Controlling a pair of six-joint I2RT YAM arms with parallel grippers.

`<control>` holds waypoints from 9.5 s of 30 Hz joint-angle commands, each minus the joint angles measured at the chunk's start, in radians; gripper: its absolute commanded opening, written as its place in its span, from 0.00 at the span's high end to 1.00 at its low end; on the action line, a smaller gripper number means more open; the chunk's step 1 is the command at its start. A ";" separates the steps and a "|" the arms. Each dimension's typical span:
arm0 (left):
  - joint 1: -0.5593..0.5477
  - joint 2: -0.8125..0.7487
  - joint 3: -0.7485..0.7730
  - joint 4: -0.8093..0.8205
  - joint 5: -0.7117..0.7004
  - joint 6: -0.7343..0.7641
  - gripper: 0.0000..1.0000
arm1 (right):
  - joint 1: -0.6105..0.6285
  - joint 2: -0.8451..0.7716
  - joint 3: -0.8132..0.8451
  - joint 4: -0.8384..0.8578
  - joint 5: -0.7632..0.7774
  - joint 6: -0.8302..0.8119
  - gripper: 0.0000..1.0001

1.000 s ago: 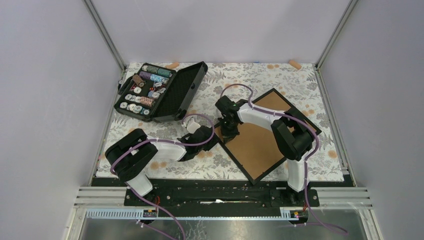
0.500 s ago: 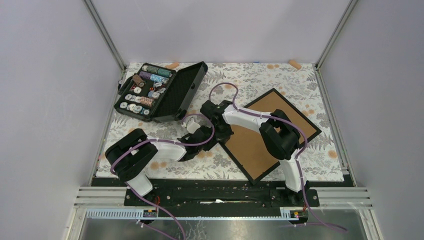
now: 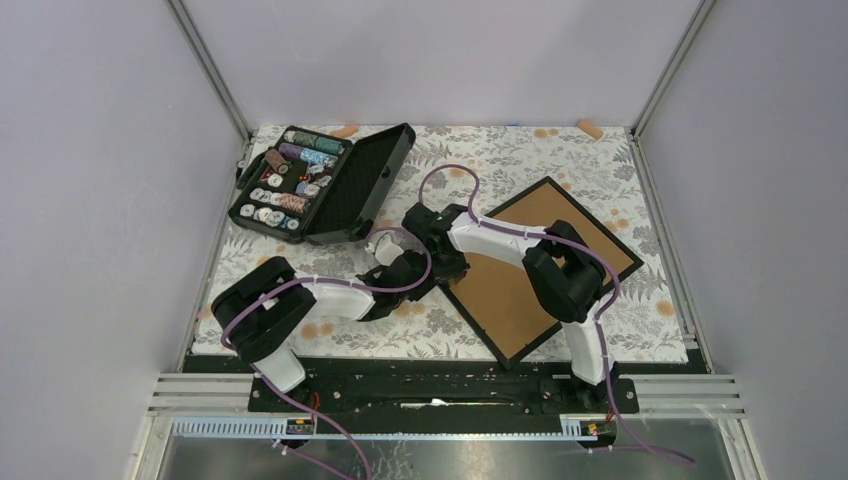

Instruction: Put the photo into the frame

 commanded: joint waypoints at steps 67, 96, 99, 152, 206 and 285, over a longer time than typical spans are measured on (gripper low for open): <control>0.036 -0.034 -0.002 -0.062 0.163 0.217 0.62 | -0.117 -0.189 -0.220 0.207 -0.189 -0.133 0.68; 0.029 0.071 -0.030 -0.077 0.085 0.207 0.67 | -0.082 -0.163 -0.258 0.261 -0.245 -0.101 0.67; 0.029 0.075 -0.033 -0.082 0.084 0.206 0.67 | -0.073 -0.150 -0.260 0.262 -0.243 -0.099 0.66; 0.028 0.093 -0.045 -0.206 0.034 0.147 0.74 | -0.125 -0.145 -0.323 0.250 -0.212 -0.051 0.81; 0.029 0.106 -0.048 -0.208 0.036 0.155 0.78 | -0.140 -0.120 -0.184 0.236 -0.264 -0.061 0.72; 0.030 -0.610 -0.002 -0.389 0.426 0.624 0.18 | -0.502 -0.813 -0.611 0.119 0.183 0.209 0.00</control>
